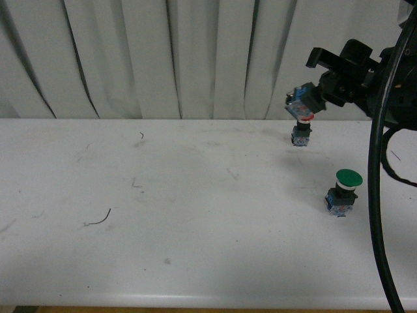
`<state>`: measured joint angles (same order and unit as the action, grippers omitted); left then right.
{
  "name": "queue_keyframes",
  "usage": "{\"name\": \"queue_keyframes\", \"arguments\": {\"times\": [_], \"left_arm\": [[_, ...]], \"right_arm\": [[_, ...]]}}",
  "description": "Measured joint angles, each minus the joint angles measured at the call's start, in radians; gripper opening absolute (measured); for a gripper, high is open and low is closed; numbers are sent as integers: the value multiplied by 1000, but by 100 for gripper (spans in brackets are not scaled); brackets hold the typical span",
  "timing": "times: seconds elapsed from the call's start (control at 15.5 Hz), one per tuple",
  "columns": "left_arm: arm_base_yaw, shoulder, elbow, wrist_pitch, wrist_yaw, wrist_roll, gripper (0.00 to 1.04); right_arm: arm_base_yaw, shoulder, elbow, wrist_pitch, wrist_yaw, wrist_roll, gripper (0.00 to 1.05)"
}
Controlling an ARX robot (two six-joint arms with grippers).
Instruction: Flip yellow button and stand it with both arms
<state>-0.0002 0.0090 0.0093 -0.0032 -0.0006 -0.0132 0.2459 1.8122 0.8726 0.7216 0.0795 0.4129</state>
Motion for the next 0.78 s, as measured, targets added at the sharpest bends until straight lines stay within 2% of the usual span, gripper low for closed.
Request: {"name": "queue_keyframes", "arguments": {"times": [0.06, 0.26, 0.39, 0.52, 0.78], "left_arm": [[0, 0, 0, 0, 0, 0, 98], [0, 0, 0, 0, 0, 0, 98], [0, 0, 0, -1, 0, 0, 98], [0, 0, 0, 0, 0, 0, 98], [0, 0, 0, 0, 0, 0, 98]], "right_arm": [[-14, -2, 1, 32, 45, -156, 36], [-31, -2, 16, 42, 103, -430, 36], [-50, -1, 80, -26, 126, -568, 36], [-97, 39, 194, -164, 120, -648, 36], [-148, 219, 451, -492, 90, -669, 36]]}}
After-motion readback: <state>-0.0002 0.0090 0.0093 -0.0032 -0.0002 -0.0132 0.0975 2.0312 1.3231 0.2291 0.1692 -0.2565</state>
